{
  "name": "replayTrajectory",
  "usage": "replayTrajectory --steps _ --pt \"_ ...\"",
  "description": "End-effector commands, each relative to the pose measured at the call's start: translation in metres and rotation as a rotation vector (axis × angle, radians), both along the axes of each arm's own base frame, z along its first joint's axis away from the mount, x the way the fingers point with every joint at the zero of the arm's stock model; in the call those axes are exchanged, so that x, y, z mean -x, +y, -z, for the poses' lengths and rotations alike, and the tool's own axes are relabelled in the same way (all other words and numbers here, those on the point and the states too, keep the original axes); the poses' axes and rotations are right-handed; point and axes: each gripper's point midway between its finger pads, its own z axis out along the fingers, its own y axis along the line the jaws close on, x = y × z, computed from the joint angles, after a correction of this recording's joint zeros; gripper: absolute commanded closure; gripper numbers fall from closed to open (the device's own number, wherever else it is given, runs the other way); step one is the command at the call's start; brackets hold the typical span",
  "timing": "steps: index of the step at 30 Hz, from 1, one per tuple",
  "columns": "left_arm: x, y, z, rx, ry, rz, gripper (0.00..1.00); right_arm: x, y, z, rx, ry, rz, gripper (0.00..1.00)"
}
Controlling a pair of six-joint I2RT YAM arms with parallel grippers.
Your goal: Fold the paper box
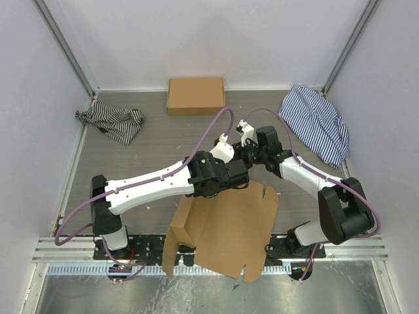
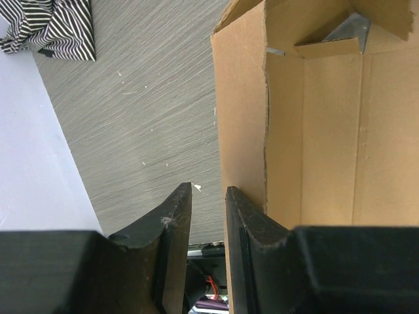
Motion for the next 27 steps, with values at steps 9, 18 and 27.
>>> replayTrajectory --steps 9,18,27 --pt "0.013 -0.012 -0.017 0.138 -0.003 0.019 0.65 -0.006 0.009 -0.014 -0.033 -0.038 -0.022 0.49" --pt "0.015 -0.011 0.015 0.079 0.022 0.017 0.65 0.000 0.015 -0.020 -0.054 -0.049 -0.056 0.50" --pt "0.017 -0.012 0.025 0.072 0.037 0.014 0.65 0.012 0.025 -0.027 -0.119 -0.061 -0.154 0.46"
